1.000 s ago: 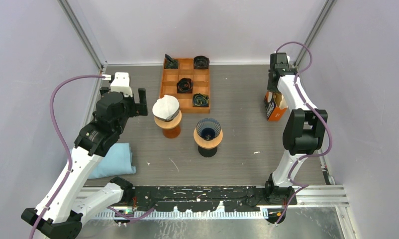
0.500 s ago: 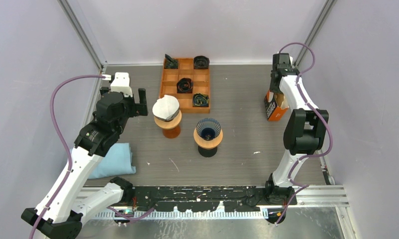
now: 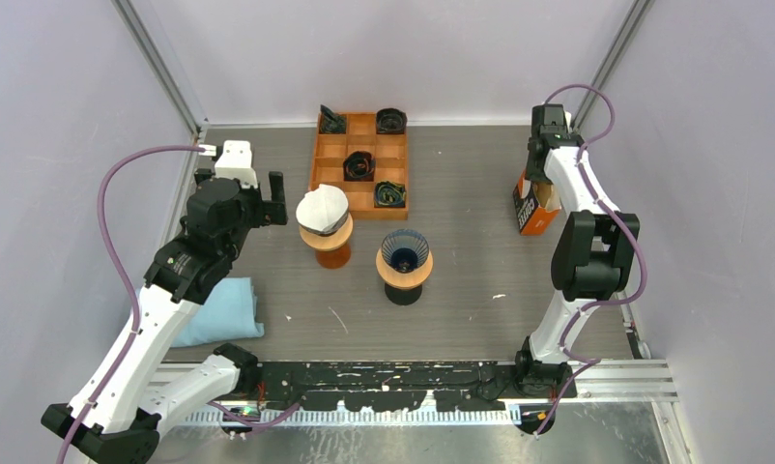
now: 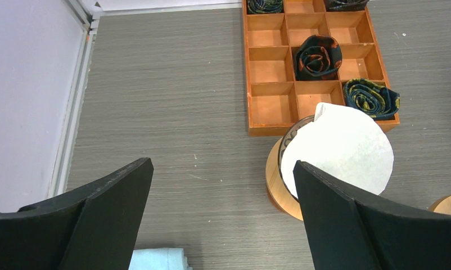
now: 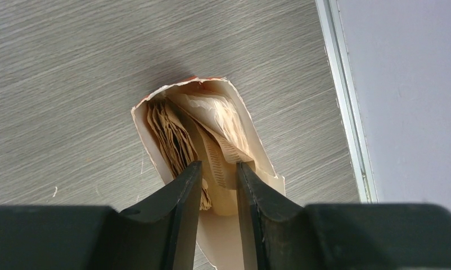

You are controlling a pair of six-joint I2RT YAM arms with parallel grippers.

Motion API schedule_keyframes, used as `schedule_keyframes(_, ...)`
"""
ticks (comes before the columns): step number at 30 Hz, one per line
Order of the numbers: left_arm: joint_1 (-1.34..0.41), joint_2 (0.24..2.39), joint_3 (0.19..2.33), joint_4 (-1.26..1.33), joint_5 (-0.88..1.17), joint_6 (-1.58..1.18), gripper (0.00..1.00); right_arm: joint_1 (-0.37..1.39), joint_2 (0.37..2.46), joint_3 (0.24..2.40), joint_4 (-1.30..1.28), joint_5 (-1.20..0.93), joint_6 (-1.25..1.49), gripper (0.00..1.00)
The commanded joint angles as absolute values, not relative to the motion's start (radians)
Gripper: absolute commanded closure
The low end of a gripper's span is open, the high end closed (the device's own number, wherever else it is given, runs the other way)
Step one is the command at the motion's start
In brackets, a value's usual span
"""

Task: Place the coffee filter in the dripper
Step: Pick up a coffee filter from the coffee filter holder.

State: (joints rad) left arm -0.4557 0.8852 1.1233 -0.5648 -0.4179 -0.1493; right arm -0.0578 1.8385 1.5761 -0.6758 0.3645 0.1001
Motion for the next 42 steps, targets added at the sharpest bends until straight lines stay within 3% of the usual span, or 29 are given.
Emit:
schedule_keyframes(1,-0.451,0.868,1.126,-0.492,-0.41,-0.153,0.01,-0.069,1.763,1.584,-0.663,0.37,0.114,0.64)
schedule_keyframes(7,-0.45,0.866,1.124,-0.491,-0.41,-0.153,0.01,-0.08,1.769,1.585,-0.664,0.338,0.116,0.65)
schedule_keyframes(29,-0.45,0.86,1.124,-0.492,-0.406,-0.153,0.01,-0.097,1.734,1.593,-0.659,0.246,0.124,0.89)
schedule_keyframes(42,-0.45,0.845,1.122,-0.48,-0.356,-0.156,0.01,-0.097,1.641,1.613,-0.701,0.244,0.137,0.96)
